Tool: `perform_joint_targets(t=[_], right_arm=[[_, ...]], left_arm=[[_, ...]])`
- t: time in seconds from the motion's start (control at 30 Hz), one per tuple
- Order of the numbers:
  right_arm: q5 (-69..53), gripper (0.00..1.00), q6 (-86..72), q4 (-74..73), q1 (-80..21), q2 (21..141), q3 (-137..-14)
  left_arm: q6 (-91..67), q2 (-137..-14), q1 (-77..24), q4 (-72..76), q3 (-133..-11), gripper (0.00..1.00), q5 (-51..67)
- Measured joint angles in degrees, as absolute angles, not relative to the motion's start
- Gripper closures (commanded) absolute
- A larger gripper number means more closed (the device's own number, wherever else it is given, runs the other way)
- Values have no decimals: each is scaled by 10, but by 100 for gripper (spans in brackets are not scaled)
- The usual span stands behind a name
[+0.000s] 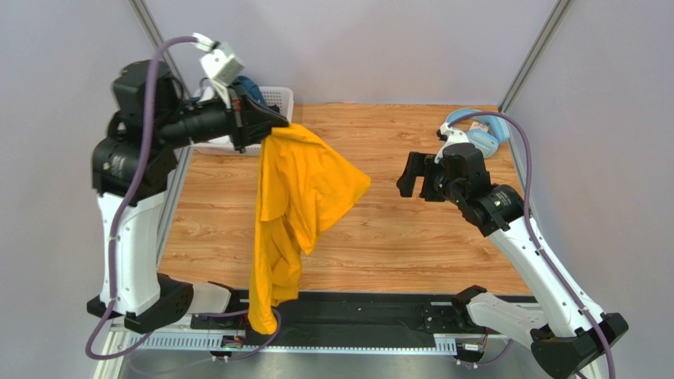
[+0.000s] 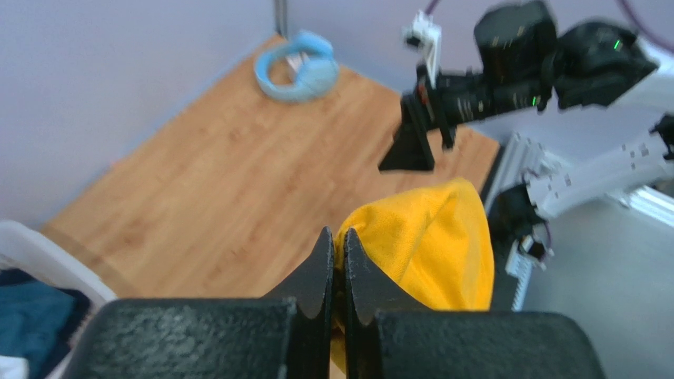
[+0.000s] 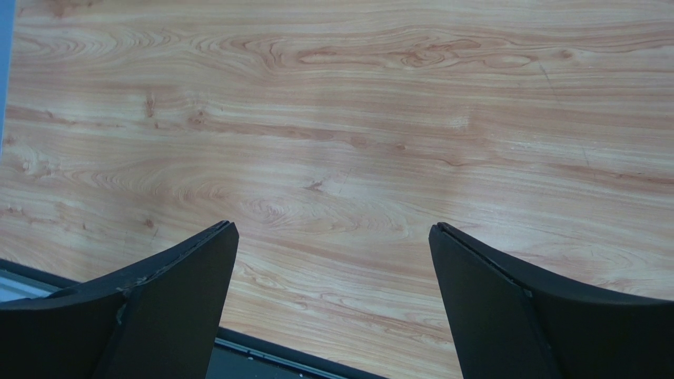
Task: Fold and stack the t-shirts
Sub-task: Move the tshirt to the center of the board
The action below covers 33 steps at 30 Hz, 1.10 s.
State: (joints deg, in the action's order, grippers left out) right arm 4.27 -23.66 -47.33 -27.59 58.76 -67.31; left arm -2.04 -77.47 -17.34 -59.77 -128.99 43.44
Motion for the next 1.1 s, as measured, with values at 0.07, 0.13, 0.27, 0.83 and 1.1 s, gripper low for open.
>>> perform_joint_targets(t=[0.07, 0.13, 0.27, 0.83, 1.1], right_arm=[[57, 3, -241, -474, -276, 580, -673], [75, 4, -245, -473, -276, 567, -673], [104, 5, -251, -464, -276, 535, -670], [109, 10, -253, -450, -276, 558, -638], [109, 14, -255, -434, -276, 573, -637]], left_arm=[[-7, -782, -198, -604, -1237, 100, 437], [10, -797, -218, -608, -1179, 100, 442], [51, -863, -250, -610, -1057, 100, 433], [88, -946, -80, -583, -1094, 100, 390], [114, -972, -210, -608, -1180, 100, 311]])
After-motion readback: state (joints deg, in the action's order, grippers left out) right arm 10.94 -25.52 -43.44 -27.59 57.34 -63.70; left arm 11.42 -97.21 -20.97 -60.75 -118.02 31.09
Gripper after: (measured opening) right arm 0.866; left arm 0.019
